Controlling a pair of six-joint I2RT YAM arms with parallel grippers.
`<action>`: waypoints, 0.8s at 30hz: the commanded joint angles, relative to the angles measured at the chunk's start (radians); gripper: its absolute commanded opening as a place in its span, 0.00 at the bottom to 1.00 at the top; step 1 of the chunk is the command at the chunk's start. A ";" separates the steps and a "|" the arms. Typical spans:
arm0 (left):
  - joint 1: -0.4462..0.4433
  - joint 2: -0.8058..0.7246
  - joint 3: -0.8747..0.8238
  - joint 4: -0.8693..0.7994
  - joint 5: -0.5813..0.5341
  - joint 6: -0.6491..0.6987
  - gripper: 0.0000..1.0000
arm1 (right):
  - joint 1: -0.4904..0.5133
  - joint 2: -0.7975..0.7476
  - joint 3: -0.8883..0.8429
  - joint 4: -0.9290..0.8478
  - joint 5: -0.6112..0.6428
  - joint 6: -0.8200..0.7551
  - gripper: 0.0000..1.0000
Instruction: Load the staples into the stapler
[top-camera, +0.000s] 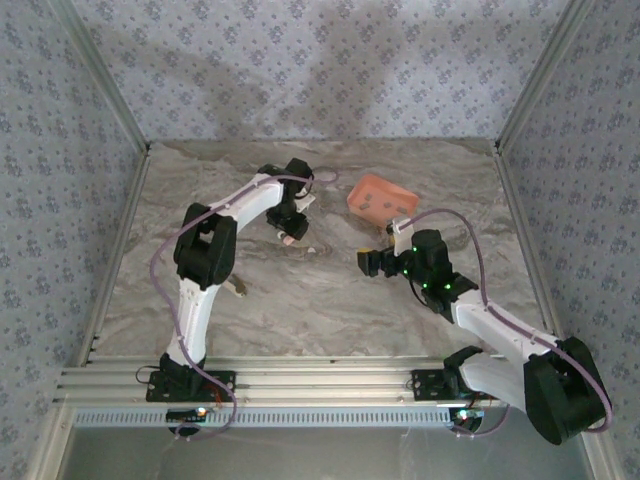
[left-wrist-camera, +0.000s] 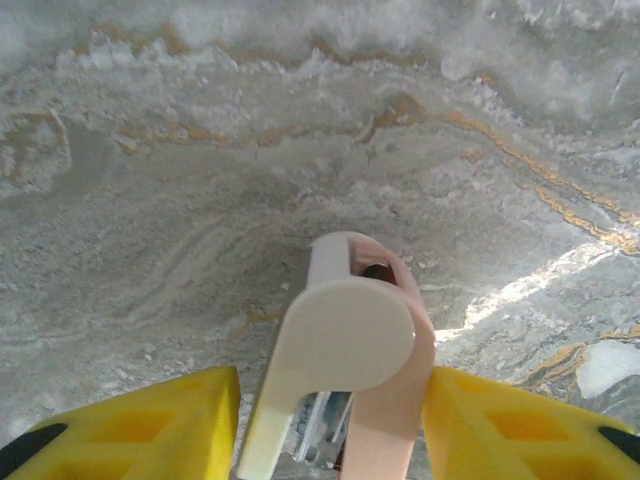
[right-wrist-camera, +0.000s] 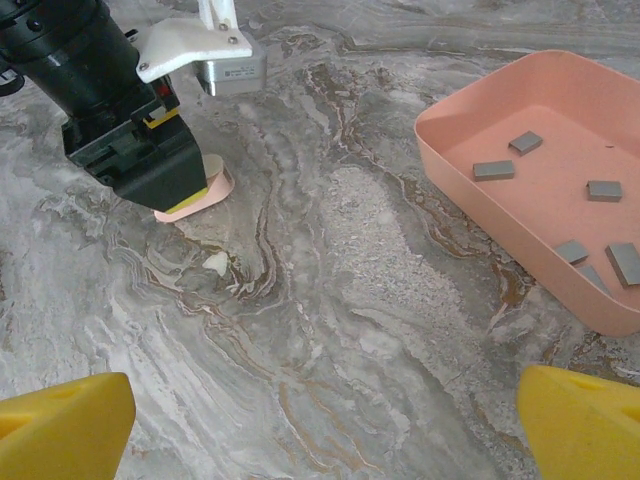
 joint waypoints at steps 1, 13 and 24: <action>-0.008 -0.001 -0.018 -0.042 -0.013 -0.013 0.45 | 0.006 0.006 -0.003 0.023 -0.004 -0.014 1.00; -0.007 -0.171 -0.163 0.059 0.099 -0.004 0.22 | 0.009 0.009 0.016 0.034 -0.005 -0.008 1.00; 0.026 -0.423 -0.419 0.281 0.408 0.049 0.20 | 0.004 0.012 0.030 0.075 -0.061 -0.025 1.00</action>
